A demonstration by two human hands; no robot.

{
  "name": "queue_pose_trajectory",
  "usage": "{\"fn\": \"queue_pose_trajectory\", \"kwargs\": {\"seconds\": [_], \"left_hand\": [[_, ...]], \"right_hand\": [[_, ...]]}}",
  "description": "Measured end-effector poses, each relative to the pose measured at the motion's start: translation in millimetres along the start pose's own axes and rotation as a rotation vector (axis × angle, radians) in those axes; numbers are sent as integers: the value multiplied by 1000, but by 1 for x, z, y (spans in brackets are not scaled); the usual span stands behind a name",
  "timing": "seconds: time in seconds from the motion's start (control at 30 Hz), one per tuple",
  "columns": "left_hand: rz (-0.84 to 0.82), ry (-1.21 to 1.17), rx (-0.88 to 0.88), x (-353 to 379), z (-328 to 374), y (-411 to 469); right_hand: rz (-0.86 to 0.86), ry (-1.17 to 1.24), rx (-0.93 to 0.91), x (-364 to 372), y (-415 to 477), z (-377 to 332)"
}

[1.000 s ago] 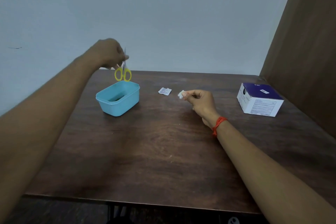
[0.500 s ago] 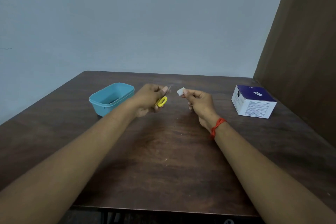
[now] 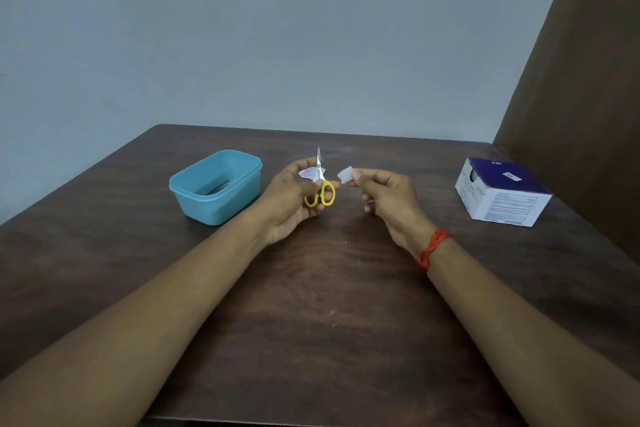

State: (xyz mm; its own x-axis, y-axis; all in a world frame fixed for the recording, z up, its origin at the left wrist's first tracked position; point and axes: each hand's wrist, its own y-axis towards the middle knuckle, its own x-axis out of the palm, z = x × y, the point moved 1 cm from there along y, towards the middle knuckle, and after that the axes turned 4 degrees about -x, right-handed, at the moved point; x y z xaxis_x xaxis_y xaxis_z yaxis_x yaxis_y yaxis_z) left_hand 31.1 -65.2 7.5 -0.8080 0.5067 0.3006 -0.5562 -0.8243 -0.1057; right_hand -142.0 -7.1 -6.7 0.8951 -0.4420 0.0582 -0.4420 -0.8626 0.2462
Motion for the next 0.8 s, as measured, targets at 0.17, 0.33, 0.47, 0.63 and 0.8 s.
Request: {"fn": "queue_pose_trajectory", "kwargs": {"seconds": [0.17,0.33,0.47,0.63,0.8], "left_hand": [[126,-47,-31,-2,-2,8],[131,96,55,-5,-7,5],[130,263,106,-4,-9,2],[182,430,234,-2,-8,-1],[237,731,517,-1,-2,-5]], "right_hand": [[-35,60,32,8,-4,0],[-48,76,46,9,-9,-2],[-52,62,56,11,-11,-3],[-71,92,77,11,-11,-5],[-95,69,95,12,-8,-4]]}}
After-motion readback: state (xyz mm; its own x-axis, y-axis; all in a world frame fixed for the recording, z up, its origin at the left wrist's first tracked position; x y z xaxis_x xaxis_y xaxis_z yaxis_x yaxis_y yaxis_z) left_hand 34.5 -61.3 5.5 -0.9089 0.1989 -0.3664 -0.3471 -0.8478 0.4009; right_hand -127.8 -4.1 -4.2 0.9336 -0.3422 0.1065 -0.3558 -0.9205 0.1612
